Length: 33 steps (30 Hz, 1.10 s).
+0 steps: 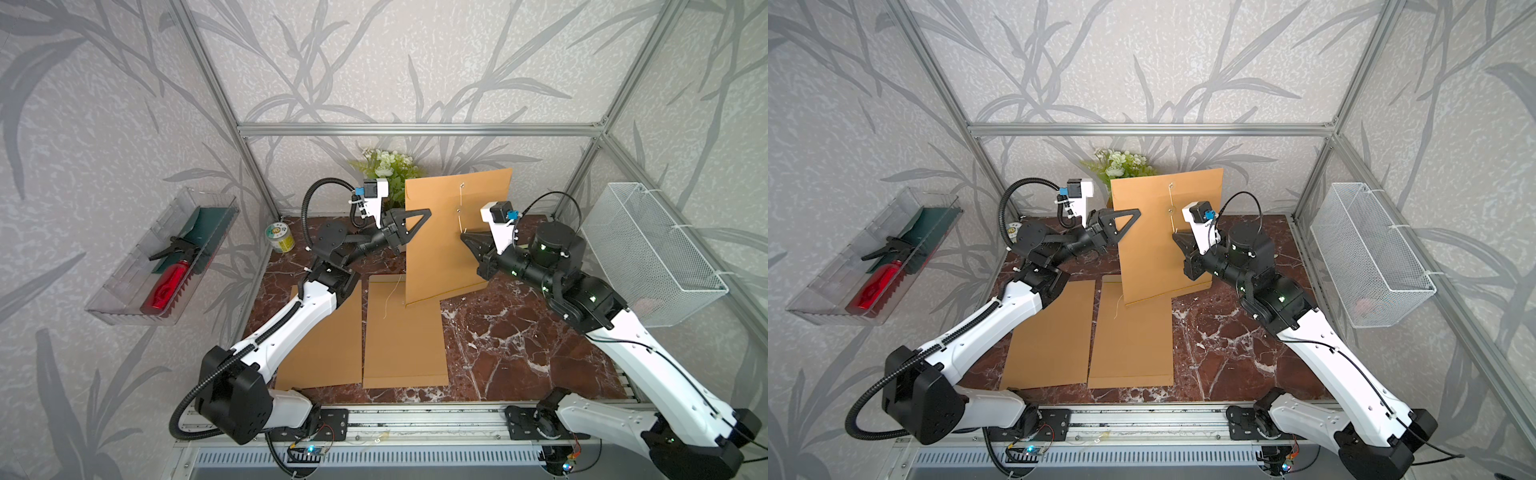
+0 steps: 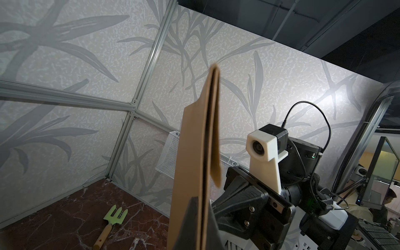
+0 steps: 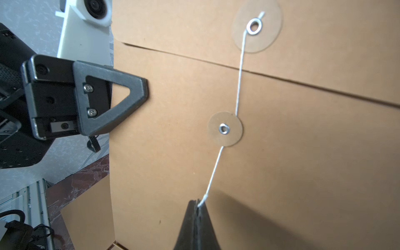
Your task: Open the file bag
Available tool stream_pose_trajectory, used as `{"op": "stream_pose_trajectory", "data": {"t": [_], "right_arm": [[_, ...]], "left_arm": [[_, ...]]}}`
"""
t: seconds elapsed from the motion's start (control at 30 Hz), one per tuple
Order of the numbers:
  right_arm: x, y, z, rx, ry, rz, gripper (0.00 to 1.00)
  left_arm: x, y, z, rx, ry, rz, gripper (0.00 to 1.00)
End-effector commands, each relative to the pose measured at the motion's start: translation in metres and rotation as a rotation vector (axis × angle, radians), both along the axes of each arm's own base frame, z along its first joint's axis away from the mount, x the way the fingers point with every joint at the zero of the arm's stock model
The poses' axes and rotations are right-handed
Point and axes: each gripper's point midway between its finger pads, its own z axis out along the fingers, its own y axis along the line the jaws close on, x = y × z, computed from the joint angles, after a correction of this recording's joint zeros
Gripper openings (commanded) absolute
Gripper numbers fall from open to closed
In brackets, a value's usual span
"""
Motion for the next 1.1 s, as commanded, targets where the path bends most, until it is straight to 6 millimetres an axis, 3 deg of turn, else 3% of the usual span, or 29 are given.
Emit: {"op": "stream_pose_trajectory", "data": {"t": [0.0,0.73,1.07], "right_arm": [[0.002,-0.014,0.001,-0.036,-0.021,-0.062,0.0],[0.023,-0.055,0.035,-0.048,-0.082,-0.211,0.0],[0.026,-0.052,0.06,-0.036,-0.115,-0.191,0.0]], "left_arm": [[-0.017,0.009,0.028,-0.025,-0.098,-0.003,0.0],[-0.03,0.007,0.007,0.025,-0.097,-0.041,0.0],[-0.032,0.007,-0.01,0.06,-0.08,-0.043,0.0]]}}
